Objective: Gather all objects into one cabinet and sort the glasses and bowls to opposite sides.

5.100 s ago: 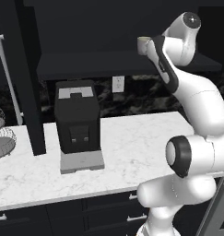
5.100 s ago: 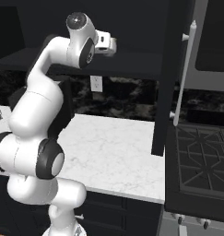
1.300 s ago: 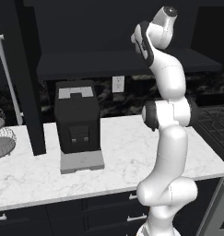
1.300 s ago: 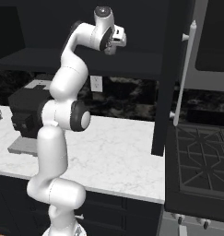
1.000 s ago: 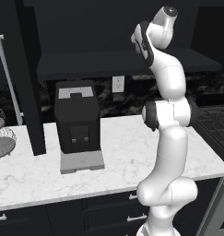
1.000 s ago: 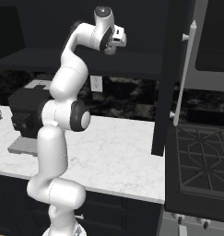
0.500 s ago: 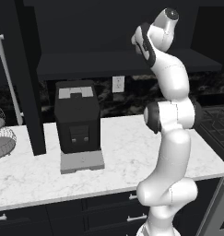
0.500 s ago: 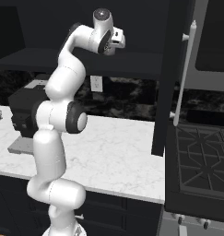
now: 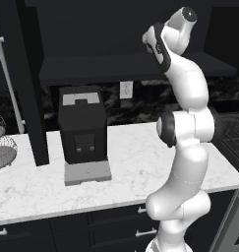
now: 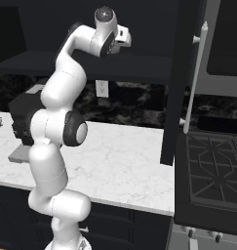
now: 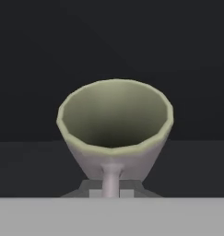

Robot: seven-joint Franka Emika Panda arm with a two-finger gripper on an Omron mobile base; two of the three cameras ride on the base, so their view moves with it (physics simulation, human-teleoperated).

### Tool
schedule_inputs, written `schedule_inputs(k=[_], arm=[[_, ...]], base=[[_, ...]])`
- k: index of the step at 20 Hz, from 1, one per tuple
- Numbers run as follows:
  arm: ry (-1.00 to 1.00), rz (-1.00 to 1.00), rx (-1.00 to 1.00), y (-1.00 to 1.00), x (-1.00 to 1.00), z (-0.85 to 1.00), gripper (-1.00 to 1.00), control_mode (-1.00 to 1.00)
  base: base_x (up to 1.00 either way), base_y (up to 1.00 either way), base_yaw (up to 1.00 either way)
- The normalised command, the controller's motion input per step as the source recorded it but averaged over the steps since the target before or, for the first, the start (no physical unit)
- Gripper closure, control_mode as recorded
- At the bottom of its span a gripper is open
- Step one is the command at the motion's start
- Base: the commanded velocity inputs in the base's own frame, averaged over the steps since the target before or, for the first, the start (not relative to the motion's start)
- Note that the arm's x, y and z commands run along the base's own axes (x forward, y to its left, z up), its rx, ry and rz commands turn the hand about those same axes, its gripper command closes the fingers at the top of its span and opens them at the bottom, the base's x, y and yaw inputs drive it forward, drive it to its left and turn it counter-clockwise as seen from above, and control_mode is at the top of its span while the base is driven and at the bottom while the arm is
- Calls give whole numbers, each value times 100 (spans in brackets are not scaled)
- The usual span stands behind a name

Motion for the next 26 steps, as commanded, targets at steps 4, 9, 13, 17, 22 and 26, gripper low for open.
schedule_inputs(k=[4, 9, 13, 17, 22, 26], arm=[[-2, -3, 0, 9, -23, 1, 100, -100], [-14, -1, 0, 15, -49, 28, 100, -100], [-15, -2, 0, 19, -61, 27, 100, -100], [-15, -1, 0, 21, -75, 22, 100, -100], [-9, -2, 3, 14, -95, 11, 100, -100], [0, -5, 13, 2, -100, 13, 100, -100]], base=[[0, 0, 0], [0, 0, 0], [0, 0, 0], [0, 0, 0], [0, 0, 0], [0, 0, 0]])
